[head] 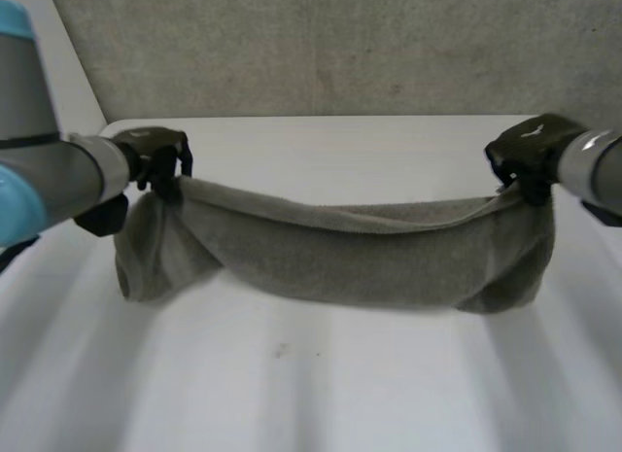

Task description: Fold the towel.

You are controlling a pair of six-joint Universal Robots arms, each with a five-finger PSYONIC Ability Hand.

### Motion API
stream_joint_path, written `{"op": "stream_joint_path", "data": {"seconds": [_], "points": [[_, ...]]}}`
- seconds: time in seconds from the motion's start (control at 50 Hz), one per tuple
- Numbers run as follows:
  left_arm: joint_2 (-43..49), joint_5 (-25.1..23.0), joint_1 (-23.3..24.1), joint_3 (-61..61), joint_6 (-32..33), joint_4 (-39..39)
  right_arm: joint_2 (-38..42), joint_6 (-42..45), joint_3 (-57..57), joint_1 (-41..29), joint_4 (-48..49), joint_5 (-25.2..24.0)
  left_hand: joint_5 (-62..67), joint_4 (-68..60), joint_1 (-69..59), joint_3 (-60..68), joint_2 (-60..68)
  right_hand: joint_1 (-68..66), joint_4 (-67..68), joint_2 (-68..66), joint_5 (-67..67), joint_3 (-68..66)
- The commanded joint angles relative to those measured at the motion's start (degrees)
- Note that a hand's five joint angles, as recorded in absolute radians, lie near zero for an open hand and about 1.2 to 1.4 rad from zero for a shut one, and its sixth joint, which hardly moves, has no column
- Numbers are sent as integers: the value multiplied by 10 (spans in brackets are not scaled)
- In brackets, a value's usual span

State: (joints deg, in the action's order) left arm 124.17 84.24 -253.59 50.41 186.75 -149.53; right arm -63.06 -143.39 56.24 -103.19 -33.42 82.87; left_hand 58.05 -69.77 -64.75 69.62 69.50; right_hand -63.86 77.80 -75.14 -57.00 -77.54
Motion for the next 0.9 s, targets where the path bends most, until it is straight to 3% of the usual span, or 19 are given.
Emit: {"op": "stream_joint_path", "data": {"seconds": [0.02, 0.04, 0.12, 0.14, 0.18, 0.24, 0.36, 0.46, 0.58, 0.72, 0.86, 0.9], "points": [[117, 2, 6, -173, 40, -79, 86, -26, -75, -30, 191, 31, 120, -102, -152, 104, 105, -161, 22, -49, -130, -25], [117, 2, 6, -174, 40, -79, 86, -26, -75, -30, 192, 31, 120, -102, -152, 104, 105, -161, 22, -49, -130, -25], [124, 9, 12, -290, 28, -200, 73, -45, -89, -34, 397, 62, 120, -102, -152, 104, 105, -161, 22, -49, -130, -25], [124, 9, 12, -291, 28, -200, 72, -45, -89, -34, 397, 62, 120, -102, -152, 104, 105, -161, 22, -49, -130, -25], [114, 16, 13, -322, 6, -286, 36, -65, -68, -33, 533, 93, 120, -102, -152, 104, 105, -161, 22, -49, -130, -25], [91, 25, 11, -320, -26, -349, 1, -72, -35, -33, 616, 106, 120, -102, -152, 104, 105, -161, 22, -49, -130, -25], [86, 23, 8, -290, -47, -328, -6, -70, -18, -32, 568, 97, 120, -102, -152, 104, 105, -161, 22, -49, -130, -25], [89, 21, 8, -178, -46, -267, 38, -70, -1, -33, 443, 49, 120, -102, -152, 104, 105, -161, 22, -49, -130, -25], [97, 20, 6, -52, -40, -275, 74, -69, 35, -33, 386, 38, 120, -102, -152, 104, 105, -161, 22, -49, -130, -25], [126, 20, 7, 113, 49, -321, 143, -44, 107, -33, 330, 37, 120, -102, -152, 104, 105, -161, 22, -49, -130, -25], [98, 19, 8, 204, 128, -320, 113, -47, 154, -25, 327, 39, 89, -72, -122, 74, 75, -161, 22, -49, -130, -25], [49, 19, 7, 245, 135, -318, 76, -50, 183, -25, 328, 35, -34, 52, 1, -50, -49, -161, 22, -49, -130, -25]]}}
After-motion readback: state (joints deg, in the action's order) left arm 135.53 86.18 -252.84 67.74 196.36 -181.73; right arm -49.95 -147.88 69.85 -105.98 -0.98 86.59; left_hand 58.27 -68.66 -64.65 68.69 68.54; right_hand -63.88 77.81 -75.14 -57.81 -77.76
